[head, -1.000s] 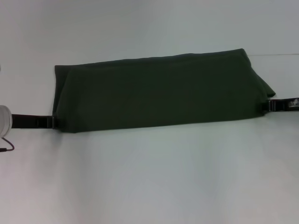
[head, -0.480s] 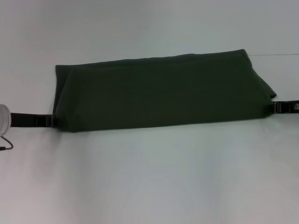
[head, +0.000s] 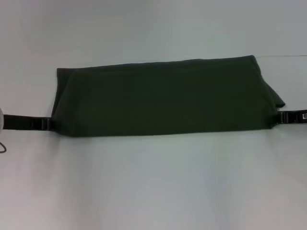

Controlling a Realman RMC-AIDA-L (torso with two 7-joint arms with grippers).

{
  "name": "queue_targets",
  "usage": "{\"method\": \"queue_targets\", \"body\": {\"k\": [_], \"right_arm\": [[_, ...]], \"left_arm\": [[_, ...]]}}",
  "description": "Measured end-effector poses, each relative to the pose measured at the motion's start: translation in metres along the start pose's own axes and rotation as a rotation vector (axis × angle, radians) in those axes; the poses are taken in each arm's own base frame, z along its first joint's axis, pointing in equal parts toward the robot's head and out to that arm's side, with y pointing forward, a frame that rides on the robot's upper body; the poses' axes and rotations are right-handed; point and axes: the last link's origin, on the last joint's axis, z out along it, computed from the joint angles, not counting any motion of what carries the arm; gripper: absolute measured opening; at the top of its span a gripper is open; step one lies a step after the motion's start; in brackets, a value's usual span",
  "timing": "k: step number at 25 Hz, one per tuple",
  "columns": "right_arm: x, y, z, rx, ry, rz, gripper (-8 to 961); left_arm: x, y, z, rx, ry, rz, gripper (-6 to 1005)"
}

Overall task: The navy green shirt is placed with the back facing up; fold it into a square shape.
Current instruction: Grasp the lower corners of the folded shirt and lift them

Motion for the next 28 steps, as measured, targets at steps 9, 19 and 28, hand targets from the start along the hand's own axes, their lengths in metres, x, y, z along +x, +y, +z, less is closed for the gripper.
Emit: {"method": "queue_targets", "body": {"k": [9, 19, 28], "right_arm": [[0.01, -0.002, -0.013, -0.054, 0.019, 0.019, 52], [0.034, -0.003, -0.02, -0.112, 0.087, 0.019, 52], [0.054, -0.001, -0.025, -0.171, 0.137, 0.032, 74]], "left_arm": [[-0.009, 0.0, -0.013, -0.038, -0.061, 0.009, 7], [-0.016, 0.004, -0.03, -0.113, -0.139, 0.02, 6], [-0.026, 0.005, -0.042, -0.128, -0.252, 0.035, 7]]}}
